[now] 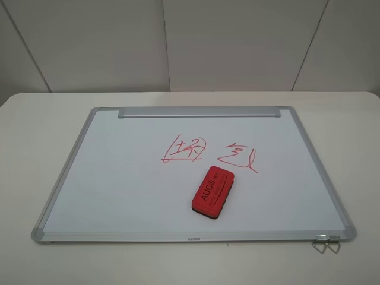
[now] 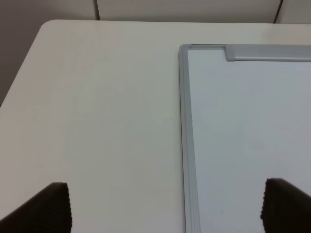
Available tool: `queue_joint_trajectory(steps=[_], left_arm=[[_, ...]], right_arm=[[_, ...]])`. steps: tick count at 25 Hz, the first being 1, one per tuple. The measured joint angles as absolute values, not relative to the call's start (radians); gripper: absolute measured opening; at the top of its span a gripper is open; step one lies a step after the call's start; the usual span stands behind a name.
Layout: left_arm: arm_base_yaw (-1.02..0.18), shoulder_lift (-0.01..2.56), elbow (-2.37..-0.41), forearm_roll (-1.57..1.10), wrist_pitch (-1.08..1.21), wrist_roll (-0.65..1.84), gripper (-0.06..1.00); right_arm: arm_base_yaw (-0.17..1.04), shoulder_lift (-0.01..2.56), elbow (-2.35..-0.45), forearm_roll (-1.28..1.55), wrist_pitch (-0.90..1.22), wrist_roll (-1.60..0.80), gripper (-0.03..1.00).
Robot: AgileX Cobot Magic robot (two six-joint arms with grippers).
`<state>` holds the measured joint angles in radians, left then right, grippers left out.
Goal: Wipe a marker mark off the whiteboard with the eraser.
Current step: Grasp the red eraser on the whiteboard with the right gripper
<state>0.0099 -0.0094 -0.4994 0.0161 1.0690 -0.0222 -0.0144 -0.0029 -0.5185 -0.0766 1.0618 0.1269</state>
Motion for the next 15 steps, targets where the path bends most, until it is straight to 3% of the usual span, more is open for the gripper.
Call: queue_joint_trajectory(steps=[15], left_arm=[[0.010, -0.009, -0.499, 0.016, 1.069, -0.022, 0.78]], right_arm=[[-0.014, -0.003, -0.518, -0.077, 1.062, 0.127, 0.74]])
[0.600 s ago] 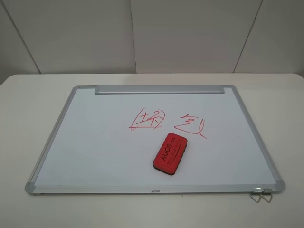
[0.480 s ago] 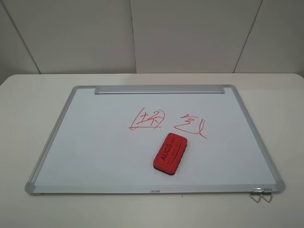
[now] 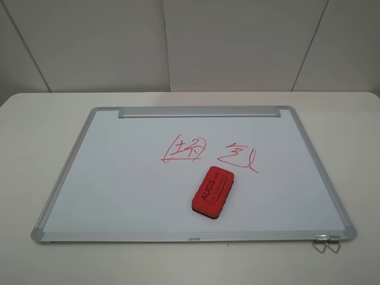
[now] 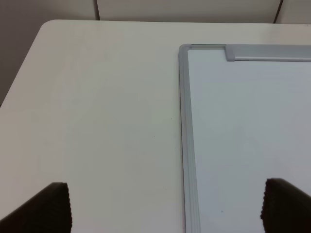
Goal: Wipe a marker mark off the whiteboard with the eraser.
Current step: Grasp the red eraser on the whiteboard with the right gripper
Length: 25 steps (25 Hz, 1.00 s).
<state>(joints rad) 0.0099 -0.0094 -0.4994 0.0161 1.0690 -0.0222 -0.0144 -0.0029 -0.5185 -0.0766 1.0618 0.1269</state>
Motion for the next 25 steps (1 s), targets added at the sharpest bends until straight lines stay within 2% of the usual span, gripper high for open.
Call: queue_joint_trajectory(steps=[25], left_arm=[[0.010, -0.009, -0.499, 0.016, 1.069, -0.022, 0.78]], right_arm=[[-0.014, -0.003, -0.518, -0.077, 1.062, 0.127, 0.74]])
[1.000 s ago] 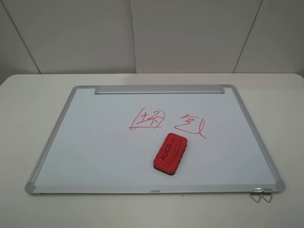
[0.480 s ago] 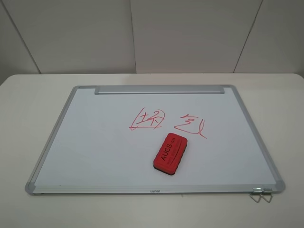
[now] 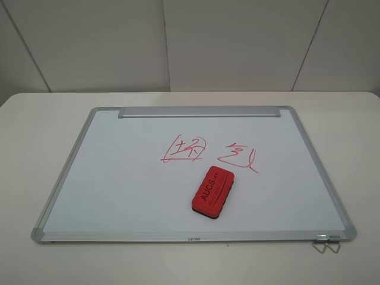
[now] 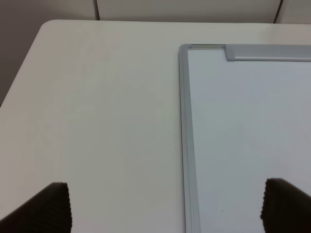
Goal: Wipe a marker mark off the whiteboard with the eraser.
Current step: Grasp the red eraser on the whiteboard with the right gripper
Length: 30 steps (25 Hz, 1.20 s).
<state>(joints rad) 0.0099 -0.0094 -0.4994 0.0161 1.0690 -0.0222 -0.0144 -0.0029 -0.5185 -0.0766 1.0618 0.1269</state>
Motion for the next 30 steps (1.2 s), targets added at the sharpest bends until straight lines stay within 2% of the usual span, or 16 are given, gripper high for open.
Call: queue_joint_trajectory(steps=[9, 14, 19, 30], left_arm=[[0.010, -0.009, -0.499, 0.016, 1.069, -0.022, 0.78], [0.010, -0.009, -0.499, 0.016, 1.069, -0.022, 0.78], [0.010, -0.009, -0.499, 0.016, 1.069, -0.022, 0.78], [0.010, -0.009, -0.499, 0.016, 1.069, -0.022, 0.78]], right_arm=[[-0.014, 0.038, -0.518, -0.074, 1.062, 0.127, 0.74], [-0.018, 0.320, -0.523, -0.022, 1.056, 0.127, 0.74], [0.000, 0.688, -0.621, 0.030, 0.991, 0.133, 0.74], [0.388, 1.328, -0.825, 0.044, 0.855, 0.372, 0.74]])
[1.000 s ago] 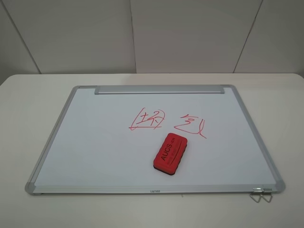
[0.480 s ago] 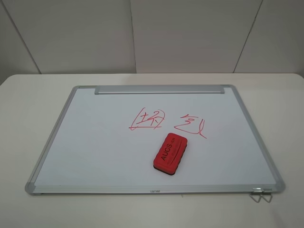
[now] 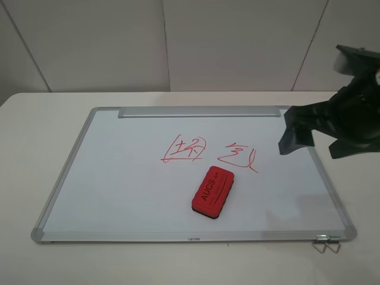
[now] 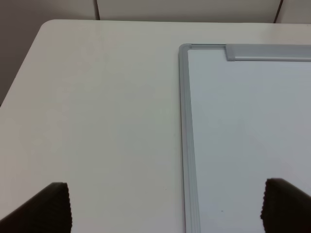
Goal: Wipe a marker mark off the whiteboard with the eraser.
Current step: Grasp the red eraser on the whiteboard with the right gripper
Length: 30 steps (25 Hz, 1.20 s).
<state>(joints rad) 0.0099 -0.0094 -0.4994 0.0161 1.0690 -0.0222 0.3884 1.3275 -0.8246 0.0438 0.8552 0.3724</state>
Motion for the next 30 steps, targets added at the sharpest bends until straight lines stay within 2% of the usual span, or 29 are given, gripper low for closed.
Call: queue_joint_trajectory(steps=[8, 14, 22, 30], left_arm=[[0.010, -0.009, -0.499, 0.016, 1.069, -0.022, 0.78], [0.010, -0.009, -0.499, 0.016, 1.069, -0.022, 0.78], [0.010, -0.009, -0.499, 0.016, 1.069, -0.022, 0.78], [0.010, -0.009, -0.499, 0.016, 1.069, -0.022, 0.78]], right_arm=[[0.589, 1.708, -1.039, -0.036, 0.839, 0.638, 0.74], [0.689, 1.872, -1.187, -0.074, 0.856, 0.749, 0.74], [0.712, 1.921, -1.202, -0.130, 0.821, 0.945, 0.68], [0.712, 1.922, -1.179, -0.170, 0.804, 1.033, 0.68]])
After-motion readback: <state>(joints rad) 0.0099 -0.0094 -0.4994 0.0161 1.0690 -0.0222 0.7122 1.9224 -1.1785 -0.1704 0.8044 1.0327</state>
